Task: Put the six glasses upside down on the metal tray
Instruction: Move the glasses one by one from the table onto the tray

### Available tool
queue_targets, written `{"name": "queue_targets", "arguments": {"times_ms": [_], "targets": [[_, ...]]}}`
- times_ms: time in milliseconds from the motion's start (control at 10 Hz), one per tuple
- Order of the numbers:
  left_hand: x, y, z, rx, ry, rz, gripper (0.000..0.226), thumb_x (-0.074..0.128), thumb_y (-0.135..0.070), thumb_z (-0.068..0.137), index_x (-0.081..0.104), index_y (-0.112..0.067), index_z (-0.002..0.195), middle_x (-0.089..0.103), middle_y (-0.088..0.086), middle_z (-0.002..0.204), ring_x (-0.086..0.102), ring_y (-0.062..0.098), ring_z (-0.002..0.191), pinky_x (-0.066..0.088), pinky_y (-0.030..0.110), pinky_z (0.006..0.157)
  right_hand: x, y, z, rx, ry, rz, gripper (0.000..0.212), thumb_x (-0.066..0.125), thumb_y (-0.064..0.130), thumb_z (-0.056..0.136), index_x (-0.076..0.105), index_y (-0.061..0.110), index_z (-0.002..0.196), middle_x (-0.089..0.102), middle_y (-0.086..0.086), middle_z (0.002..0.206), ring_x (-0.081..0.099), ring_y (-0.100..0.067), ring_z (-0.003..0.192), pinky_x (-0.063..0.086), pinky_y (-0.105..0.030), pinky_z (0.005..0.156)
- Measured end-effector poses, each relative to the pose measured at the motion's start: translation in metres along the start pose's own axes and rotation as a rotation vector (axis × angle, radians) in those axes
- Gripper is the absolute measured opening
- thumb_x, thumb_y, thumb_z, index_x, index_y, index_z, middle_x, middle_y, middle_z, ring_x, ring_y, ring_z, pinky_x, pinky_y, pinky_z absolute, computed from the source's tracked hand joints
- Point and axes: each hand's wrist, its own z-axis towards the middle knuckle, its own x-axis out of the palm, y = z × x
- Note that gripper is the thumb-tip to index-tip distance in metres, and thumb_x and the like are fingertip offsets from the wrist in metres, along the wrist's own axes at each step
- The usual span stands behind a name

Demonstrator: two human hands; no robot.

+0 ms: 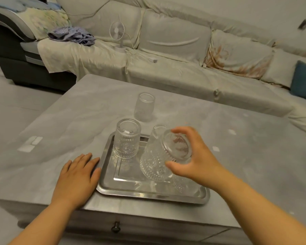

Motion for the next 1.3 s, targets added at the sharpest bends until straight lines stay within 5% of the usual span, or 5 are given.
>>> {"name": "queue_targets", "arguments": {"times_ms": [200,300,600,900,1300], "targets": [[-0.001,-0.001,0.000,0.005,0.007,0.009,0.044,0.027,-0.036,0.092,0.031,-0.025,0.135,0.025,0.001,0.151,0.016,0.017,0.140,0.008,0.037,0.115,0.038,-0.013,-0.004,0.088,-0.010,-0.084,0.065,0.072,0.022,0.067,0.037,0.032,0.120,0.028,0.012,0.114,0.037,-0.002,0.101,0.032,0.004,0.075],[-0.001,0.000,-0.001,0.003,0.001,0.010,0.044,0.027,-0.036,0.092,0.032,-0.025,0.135,0.026,0.002,0.151,0.017,0.018,0.140,0.009,0.038,0.115,0.055,-0.016,-0.005,0.130,-0.004,-0.113,0.068,0.070,0.022,0.069,0.034,0.026,0.126,0.028,0.004,0.127,0.033,-0.006,0.105,0.031,-0.011,0.082],[0.001,0.001,0.001,0.015,-0.002,0.002,0.044,0.027,-0.036,0.092,0.033,-0.025,0.134,0.027,0.002,0.150,0.018,0.018,0.139,0.010,0.039,0.115,0.051,-0.019,0.005,0.280,0.049,-0.160,0.070,0.067,0.024,0.073,0.029,0.027,0.131,0.027,-0.002,0.136,0.042,-0.015,0.107,0.034,-0.019,0.084],[0.004,0.004,0.002,0.015,-0.018,-0.011,0.044,0.029,-0.037,0.091,0.034,-0.026,0.133,0.028,0.001,0.150,0.019,0.017,0.139,0.009,0.037,0.115,0.024,0.002,0.018,0.185,-0.003,-0.348,0.067,0.066,0.042,0.072,0.036,0.024,0.129,0.033,0.001,0.136,0.048,-0.017,0.110,0.039,-0.027,0.088],[0.008,0.008,0.007,-0.027,0.013,0.063,0.069,0.000,-0.053,0.075,0.019,-0.031,0.138,0.012,-0.005,0.154,0.004,0.010,0.141,0.000,0.035,0.116,0.029,-0.039,0.197,0.336,-0.075,-0.311,0.068,0.058,0.033,0.080,0.025,0.013,0.136,0.024,-0.014,0.146,0.026,-0.034,0.131,0.031,-0.041,0.105]]}}
